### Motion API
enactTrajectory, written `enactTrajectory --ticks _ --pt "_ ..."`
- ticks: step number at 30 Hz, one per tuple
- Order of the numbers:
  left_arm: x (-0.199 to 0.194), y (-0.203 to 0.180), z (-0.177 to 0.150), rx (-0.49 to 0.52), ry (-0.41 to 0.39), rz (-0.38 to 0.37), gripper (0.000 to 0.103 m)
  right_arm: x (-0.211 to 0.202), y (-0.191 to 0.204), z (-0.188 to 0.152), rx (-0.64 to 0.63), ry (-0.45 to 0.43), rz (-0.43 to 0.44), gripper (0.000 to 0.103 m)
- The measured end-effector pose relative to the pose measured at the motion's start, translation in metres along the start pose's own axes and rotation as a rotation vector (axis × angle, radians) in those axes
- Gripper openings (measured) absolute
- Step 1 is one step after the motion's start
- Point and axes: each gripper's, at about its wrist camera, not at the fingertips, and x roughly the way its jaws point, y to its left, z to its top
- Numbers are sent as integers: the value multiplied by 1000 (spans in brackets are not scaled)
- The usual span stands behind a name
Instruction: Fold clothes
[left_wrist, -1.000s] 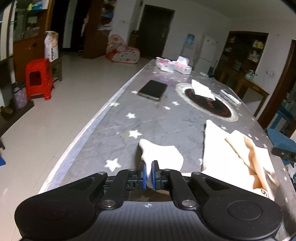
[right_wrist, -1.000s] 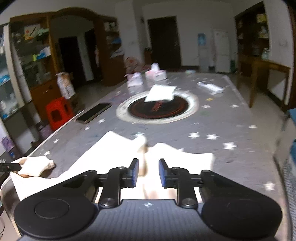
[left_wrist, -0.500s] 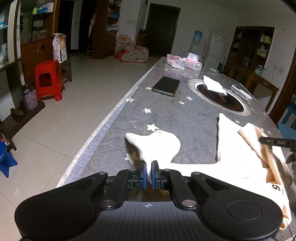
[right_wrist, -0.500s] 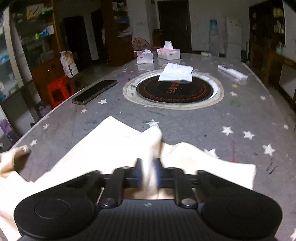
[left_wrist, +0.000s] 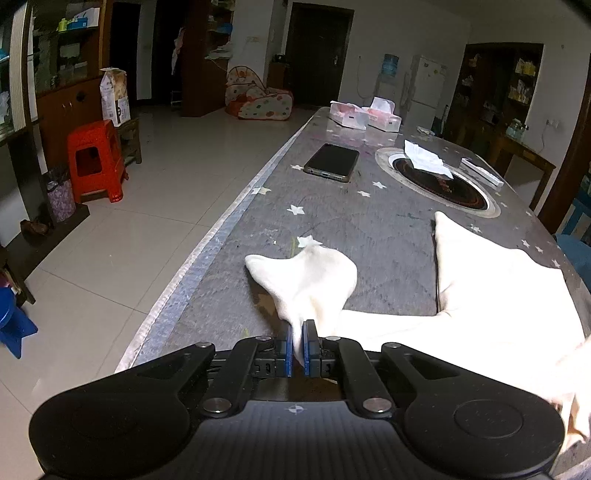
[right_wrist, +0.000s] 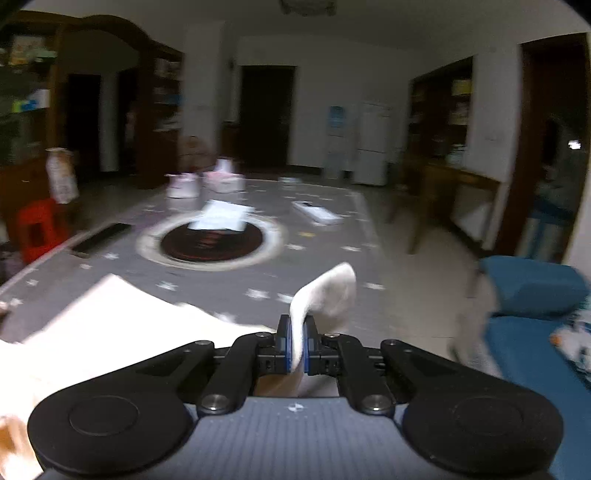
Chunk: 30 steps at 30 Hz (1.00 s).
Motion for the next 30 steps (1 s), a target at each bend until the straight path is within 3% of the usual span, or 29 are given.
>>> enactTrajectory --ticks 6,8,14,21,30 --pt "-1 1 -3 18 15 10 7 -7 -33 -43 64 127 -88 8" --pt "-1 0 -1 28 17 14 7 -3 -38 -53 87 168 -100 15" --pt "-7 -3 6 55 7 29 15 -15 -42 -50 84 129 -123 22" --pt "-4 -23 23 101 -22 -4 16 -1 -30 -33 90 129 28 23" --pt "43 -83 55 243 0 -108 24 57 -1 -18 83 215 205 23"
